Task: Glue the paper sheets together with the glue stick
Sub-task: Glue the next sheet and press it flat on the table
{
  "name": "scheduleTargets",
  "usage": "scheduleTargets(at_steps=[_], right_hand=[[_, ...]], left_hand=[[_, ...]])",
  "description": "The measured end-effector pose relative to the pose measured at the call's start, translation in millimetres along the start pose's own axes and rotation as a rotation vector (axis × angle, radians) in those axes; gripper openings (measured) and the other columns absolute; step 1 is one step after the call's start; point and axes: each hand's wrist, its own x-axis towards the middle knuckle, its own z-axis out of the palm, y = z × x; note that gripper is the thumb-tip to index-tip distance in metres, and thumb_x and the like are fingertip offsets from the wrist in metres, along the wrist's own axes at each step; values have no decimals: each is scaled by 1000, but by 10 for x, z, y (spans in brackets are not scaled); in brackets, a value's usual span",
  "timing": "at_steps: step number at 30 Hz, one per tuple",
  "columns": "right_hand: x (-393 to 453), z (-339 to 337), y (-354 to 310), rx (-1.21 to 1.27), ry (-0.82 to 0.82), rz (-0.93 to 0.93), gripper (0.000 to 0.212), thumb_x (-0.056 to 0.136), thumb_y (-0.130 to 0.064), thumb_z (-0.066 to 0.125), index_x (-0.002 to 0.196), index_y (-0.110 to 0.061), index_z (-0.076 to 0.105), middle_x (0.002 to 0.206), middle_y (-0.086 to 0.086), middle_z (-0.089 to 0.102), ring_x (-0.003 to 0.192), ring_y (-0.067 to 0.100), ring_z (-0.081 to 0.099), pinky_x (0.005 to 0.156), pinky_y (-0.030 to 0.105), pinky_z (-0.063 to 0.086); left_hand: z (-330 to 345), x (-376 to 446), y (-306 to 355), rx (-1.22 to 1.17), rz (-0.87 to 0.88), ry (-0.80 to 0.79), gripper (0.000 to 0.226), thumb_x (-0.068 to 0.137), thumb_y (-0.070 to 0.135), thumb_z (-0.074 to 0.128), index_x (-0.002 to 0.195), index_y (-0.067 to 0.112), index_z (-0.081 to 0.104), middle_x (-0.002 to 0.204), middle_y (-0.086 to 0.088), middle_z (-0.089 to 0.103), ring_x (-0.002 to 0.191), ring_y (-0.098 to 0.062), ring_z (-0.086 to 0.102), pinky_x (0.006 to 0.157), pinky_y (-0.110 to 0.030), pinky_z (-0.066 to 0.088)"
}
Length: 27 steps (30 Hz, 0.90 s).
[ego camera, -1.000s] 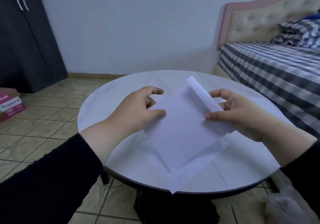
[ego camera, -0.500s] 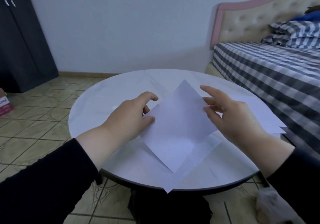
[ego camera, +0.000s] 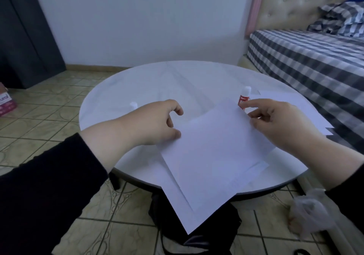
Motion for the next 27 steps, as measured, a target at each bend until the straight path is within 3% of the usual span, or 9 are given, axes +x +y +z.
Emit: scheduleTargets(at_steps=[3,6,9,12,15,21,27], right_hand=[[15,36,77,145,-78,116,37,88,-8,59,105,-39,68,79,-14,72,81,14,67,71,35,55],[43,91,148,182,-90,172,34,85,-8,63,100,-38,70,79,-13,73,83,16,69,86,42,54],[56,168,191,174,-87,192,34,85,-9,64,103,-37,69,82,-9,72,89,18,68,83,40,54],[53,208,210,149,-75,183,35,86,-9,63,107,-36,66,79,-11,68,90,17,66,68,31,49],[35,207,216,159,-63,172,35,88,-9,61,112,-34,62,81,-11,66,81,8,61,56,23,38],[30,238,217,175,-43,169,36,89,-10,60,110,-39,62,88,-12,65,81,9,61,59,23,40],[38,285,220,179,10,141,36,88,-10,61,107,-41,63,92,-14,62,83,11,60,61,21,40]], left_hand=[[51,-35,30,236,21,29,50,82,47,65,127,39,45,111,15,53,102,-7,51,103,-43,37],[134,-144,195,252,152,-38,65,81,55,64,137,37,37,138,12,37,132,-10,30,109,-40,33],[319,-229,303,302,215,-224,98,73,69,64,151,32,16,157,12,13,146,-8,6,119,-38,15],[465,-217,208,376,176,-336,122,64,77,65,153,32,-4,160,12,-14,145,-9,-24,119,-50,-8],[544,-168,98,392,162,-366,132,57,80,68,151,37,-14,158,13,-24,138,-9,-37,114,-55,-19],[471,-6,-39,420,154,-329,128,57,81,66,148,45,-17,158,11,-26,136,-14,-42,110,-61,-21],[352,179,-218,405,84,-229,128,57,81,65,150,42,-14,160,11,-20,141,-15,-35,111,-61,-20]])
